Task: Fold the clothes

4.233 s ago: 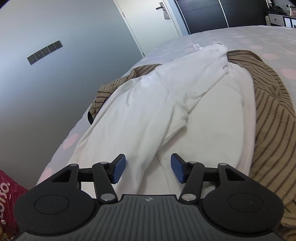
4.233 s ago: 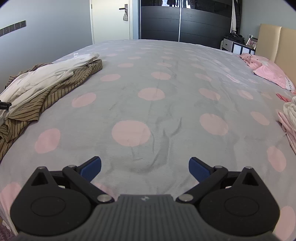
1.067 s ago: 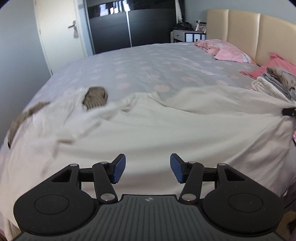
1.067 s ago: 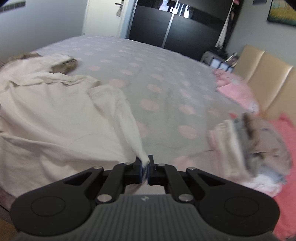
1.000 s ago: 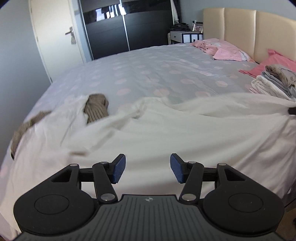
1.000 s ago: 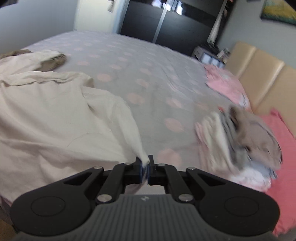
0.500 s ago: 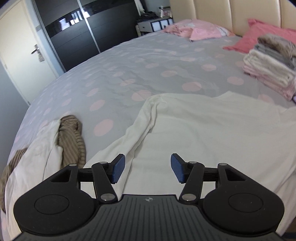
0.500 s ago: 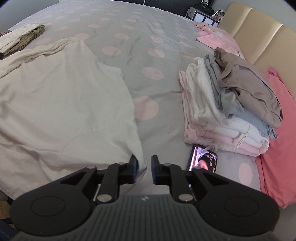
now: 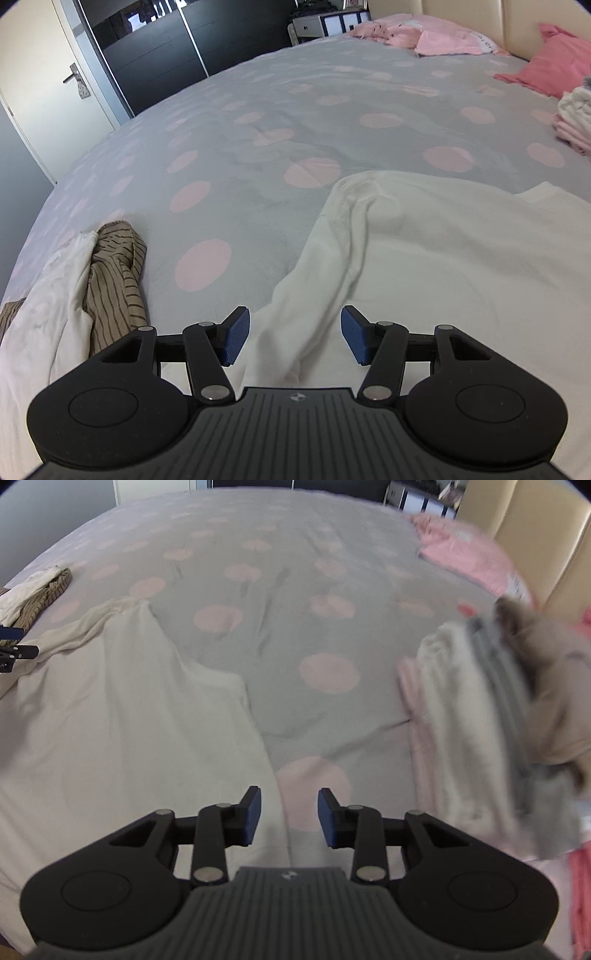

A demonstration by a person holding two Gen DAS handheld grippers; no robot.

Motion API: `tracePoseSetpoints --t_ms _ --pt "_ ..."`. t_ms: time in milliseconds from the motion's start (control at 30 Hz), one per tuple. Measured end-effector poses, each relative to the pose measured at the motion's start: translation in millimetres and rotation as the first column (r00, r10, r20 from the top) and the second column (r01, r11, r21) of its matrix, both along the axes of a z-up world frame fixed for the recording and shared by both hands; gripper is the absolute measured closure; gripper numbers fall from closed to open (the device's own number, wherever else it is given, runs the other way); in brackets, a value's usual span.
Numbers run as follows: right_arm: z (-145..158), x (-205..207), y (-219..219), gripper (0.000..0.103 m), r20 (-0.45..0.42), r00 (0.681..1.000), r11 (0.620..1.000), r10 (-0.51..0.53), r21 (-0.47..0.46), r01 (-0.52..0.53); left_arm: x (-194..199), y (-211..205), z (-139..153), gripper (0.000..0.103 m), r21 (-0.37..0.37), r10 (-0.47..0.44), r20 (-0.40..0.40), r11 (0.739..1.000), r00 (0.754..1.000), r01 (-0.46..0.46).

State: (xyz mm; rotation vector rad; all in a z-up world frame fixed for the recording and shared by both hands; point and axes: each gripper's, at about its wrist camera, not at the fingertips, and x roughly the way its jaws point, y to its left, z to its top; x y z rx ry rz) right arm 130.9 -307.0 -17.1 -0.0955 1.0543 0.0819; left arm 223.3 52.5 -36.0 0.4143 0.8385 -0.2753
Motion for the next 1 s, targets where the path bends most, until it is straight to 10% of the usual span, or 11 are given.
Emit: tracePoseSetpoints --t_ms 233,367,467,767,1000 --pt "-39.2 30.2 -12.5 0.066 -0.08 0.995 0.995 -0.064 0.078 0.07 30.8 4.1 -16.0 0.057 -0.08 0.039 -0.071 0.996 0.997 -0.045" --pt "-44.7 32.7 -22.0 0.066 -0.108 0.988 0.983 -0.112 0.135 0.127 39.0 2.1 -18.2 0.084 -0.095 0.038 -0.088 0.994 0.995 -0.047" --pt "-43.1 30.7 -19.8 0.091 -0.122 0.988 0.978 -0.093 0.175 0.114 38.5 5.2 -10.2 0.099 -0.101 0.044 -0.071 0.994 0.997 -0.051" --pt "-20.8 19.2 -10.9 0.099 -0.034 0.997 0.987 -0.065 0.144 0.069 17.6 48.2 60.6 0.101 -0.211 0.147 0.026 0.968 0.989 -0.138" --pt "11.4 -10.1 2.4 0.099 0.042 0.999 0.989 0.02 0.148 -0.026 -34.6 88.3 94.0 0.101 -0.232 0.16 -0.048 0.958 0.986 -0.167"
